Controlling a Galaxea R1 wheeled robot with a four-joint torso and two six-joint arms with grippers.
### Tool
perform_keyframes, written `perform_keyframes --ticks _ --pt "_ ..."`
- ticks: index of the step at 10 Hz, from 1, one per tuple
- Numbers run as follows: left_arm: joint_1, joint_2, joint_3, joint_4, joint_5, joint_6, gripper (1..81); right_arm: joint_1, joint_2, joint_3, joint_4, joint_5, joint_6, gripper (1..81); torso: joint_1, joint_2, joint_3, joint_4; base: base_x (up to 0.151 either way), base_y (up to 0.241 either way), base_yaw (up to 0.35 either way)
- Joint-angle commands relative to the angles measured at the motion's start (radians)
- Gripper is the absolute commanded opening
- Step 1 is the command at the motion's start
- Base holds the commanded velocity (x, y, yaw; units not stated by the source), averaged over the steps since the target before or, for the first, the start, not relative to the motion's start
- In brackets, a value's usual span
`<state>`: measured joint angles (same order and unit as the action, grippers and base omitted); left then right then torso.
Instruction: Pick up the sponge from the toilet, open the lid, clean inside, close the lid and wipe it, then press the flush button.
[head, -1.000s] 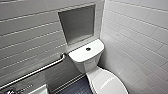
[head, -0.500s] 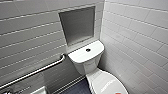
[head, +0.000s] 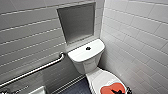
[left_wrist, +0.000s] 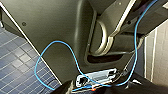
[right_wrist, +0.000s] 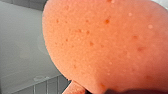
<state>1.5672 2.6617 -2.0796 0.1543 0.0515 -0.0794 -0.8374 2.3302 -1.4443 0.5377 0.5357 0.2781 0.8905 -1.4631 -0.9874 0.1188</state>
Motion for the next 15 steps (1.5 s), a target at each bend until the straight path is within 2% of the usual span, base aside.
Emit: perform_keyframes --ticks 1,2,5,6,9,12,13,15 --pt "0.026 -0.025 0.010 -0.004 0.082 0.004 81.1 0.135 -0.016 -0.010 0.056 -0.080 0.001 1.0 0.000 0.000 -0.030 0.000 0.000 0.000 0.000" --pt "0.027 -0.020 0.009 -0.004 0.082 0.004 81.1 0.148 -0.019 -0.017 0.065 -0.083 0.001 1.0 0.000 0.000 -0.071 0.000 0.000 0.000 0.000" --pt "0.027 0.003 -0.008 -0.005 0.082 0.004 81.1 0.186 -0.030 -0.051 0.068 -0.108 0.009 1.0 0.000 0.000 -0.133 0.000 0.000 0.000 0.000" --pt "0.027 0.011 -0.013 -0.007 0.084 0.004 81.1 0.207 -0.027 -0.057 0.068 -0.109 0.038 1.0 0.000 0.000 -0.106 0.000 0.000 0.000 0.000" --pt "0.032 0.034 -0.048 -0.009 0.084 0.003 81.1 0.293 -0.013 -0.088 0.077 -0.130 0.098 1.0 0.002 0.000 -0.119 0.000 0.000 0.000 0.000" --pt "0.064 0.041 -0.054 -0.004 0.082 0.003 81.1 0.340 0.070 -0.234 0.123 -0.200 0.118 1.0 0.002 0.000 -0.120 0.000 0.000 0.000 0.000" --pt "0.072 0.043 -0.057 -0.004 0.082 0.003 81.1 0.347 0.091 -0.267 0.123 -0.203 0.139 1.0 0.002 0.000 -0.120 0.000 0.000 0.000 0.000" --pt "0.072 0.049 -0.063 -0.009 0.082 0.003 81.1 0.376 0.114 -0.303 0.123 -0.204 0.144 1.0 0.002 0.000 -0.120 0.000 0.000 0.000 0.000"
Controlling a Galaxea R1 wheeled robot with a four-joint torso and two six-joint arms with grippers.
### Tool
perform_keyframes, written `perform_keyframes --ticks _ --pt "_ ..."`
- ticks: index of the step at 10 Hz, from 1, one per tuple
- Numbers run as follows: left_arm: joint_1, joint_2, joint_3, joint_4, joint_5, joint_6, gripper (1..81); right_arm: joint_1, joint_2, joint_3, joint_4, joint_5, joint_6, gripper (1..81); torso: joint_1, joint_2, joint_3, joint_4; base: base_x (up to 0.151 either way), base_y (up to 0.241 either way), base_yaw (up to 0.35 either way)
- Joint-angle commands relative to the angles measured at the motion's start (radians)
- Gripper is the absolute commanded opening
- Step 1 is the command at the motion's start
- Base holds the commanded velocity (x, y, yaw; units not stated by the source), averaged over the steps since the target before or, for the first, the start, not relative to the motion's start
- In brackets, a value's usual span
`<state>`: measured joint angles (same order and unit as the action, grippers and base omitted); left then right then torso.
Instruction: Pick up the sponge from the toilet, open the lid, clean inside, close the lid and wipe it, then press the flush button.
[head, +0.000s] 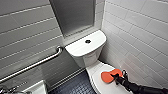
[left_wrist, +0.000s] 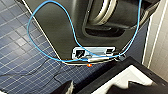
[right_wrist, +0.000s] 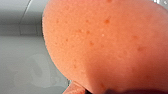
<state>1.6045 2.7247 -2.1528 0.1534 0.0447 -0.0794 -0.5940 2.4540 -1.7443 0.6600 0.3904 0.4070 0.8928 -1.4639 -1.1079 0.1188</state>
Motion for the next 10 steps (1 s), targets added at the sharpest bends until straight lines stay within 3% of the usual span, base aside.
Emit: perform_keyframes --ticks 1,2,4,7,10 --pt "0.035 -0.012 0.010 -0.008 0.089 0.003 81.1 0.145 -0.007 -0.004 0.003 -0.059 0.018 1.0 0.064 -0.100 0.000 0.000 0.000 0.000 0.000" --pt "0.035 -0.011 0.010 -0.008 0.089 0.003 81.1 0.164 -0.005 -0.003 0.003 -0.059 0.035 1.0 0.007 -0.010 0.000 0.000 0.000 0.000 0.000" --pt "0.035 -0.005 0.010 -0.008 0.089 0.003 81.1 0.190 0.027 -0.033 0.023 -0.059 0.088 1.0 0.021 -0.031 0.000 0.000 0.000 0.000 0.000" --pt "0.041 -0.005 0.010 -0.009 0.089 0.003 81.1 0.190 0.107 -0.201 0.119 -0.093 0.096 1.0 0.024 -0.034 0.000 0.000 0.000 0.000 0.000" --pt "0.047 -0.008 0.010 -0.009 0.089 -0.003 81.1 0.144 0.127 -0.314 0.122 -0.124 0.131 1.0 0.024 -0.034 0.000 0.000 0.000 0.000 0.000"
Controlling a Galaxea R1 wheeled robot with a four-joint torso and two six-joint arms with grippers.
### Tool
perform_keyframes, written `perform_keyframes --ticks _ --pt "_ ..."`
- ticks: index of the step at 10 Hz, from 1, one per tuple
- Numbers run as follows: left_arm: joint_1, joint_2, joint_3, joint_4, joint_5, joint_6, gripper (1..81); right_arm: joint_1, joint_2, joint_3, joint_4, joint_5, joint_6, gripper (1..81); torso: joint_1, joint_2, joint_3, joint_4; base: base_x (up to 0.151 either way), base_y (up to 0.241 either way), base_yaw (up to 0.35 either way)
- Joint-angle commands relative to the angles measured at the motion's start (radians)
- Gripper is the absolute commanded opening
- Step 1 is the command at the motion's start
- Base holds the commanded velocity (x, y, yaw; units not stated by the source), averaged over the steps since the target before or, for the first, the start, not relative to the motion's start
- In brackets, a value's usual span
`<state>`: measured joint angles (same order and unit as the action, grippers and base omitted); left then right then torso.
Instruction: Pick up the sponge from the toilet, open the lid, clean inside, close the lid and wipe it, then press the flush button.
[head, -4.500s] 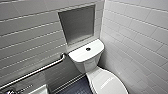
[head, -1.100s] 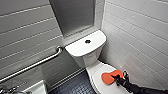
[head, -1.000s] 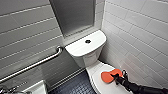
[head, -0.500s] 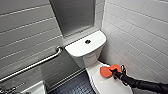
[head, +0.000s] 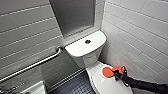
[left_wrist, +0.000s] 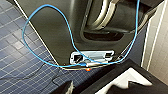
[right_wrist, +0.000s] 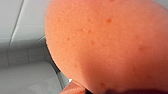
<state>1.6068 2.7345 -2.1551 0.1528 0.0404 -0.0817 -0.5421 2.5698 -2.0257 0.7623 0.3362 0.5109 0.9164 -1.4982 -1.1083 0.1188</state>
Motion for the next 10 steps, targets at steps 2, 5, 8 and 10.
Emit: perform_keyframes --ticks 2,5,8,10 --pt "0.045 -0.010 0.012 -0.009 0.093 -0.003 81.1 0.060 0.009 -0.051 0.018 -0.063 0.098 1.0 0.000 0.000 0.000 0.000 0.000 0.000 0.000" --pt "0.045 -0.005 0.012 -0.006 0.093 -0.001 81.1 -0.034 -0.038 -0.016 0.015 -0.051 0.109 1.0 0.000 0.000 0.000 0.000 0.000 0.000 0.000" --pt "0.045 0.001 0.012 0.002 0.093 0.002 81.1 -0.115 -0.157 0.178 0.008 0.116 0.103 1.0 0.000 0.000 0.000 0.000 0.000 0.000 0.000" --pt "0.045 0.001 0.012 0.005 0.093 0.003 81.1 -0.154 -0.225 0.275 0.008 0.179 0.098 1.0 0.000 -0.001 0.000 0.000 0.000 0.000 0.000"
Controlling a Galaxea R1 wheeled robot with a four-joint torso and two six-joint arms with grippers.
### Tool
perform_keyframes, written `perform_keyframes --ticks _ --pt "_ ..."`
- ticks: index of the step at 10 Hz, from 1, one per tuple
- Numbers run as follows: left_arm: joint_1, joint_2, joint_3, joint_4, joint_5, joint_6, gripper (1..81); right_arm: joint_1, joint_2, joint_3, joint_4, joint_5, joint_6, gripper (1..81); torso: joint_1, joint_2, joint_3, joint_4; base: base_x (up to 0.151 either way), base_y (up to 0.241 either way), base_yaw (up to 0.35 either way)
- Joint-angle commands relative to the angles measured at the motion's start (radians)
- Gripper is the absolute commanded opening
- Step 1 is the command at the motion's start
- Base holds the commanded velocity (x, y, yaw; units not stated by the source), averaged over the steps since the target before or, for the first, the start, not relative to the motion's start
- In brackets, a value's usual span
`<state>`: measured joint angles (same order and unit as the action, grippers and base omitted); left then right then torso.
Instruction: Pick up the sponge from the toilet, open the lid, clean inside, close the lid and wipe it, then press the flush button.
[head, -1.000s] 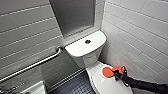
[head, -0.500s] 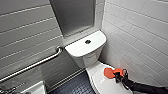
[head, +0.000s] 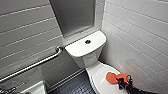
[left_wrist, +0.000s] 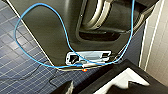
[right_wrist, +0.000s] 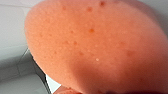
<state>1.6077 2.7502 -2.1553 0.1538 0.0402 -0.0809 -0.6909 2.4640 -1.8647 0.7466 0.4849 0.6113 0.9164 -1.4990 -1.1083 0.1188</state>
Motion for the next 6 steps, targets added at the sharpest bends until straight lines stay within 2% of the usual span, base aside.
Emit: perform_keyframes --ticks 1,6 --pt "0.044 -0.015 0.012 0.004 0.093 0.003 81.1 -0.032 -0.141 0.139 0.023 0.055 0.001 1.0 0.000 0.000 0.000 0.000 0.000 0.000 0.000" --pt "0.047 -0.013 0.015 0.006 0.093 0.004 81.1 -0.207 -0.210 0.204 0.007 0.141 0.008 1.0 0.000 0.000 0.000 0.000 0.000 0.000 0.000"
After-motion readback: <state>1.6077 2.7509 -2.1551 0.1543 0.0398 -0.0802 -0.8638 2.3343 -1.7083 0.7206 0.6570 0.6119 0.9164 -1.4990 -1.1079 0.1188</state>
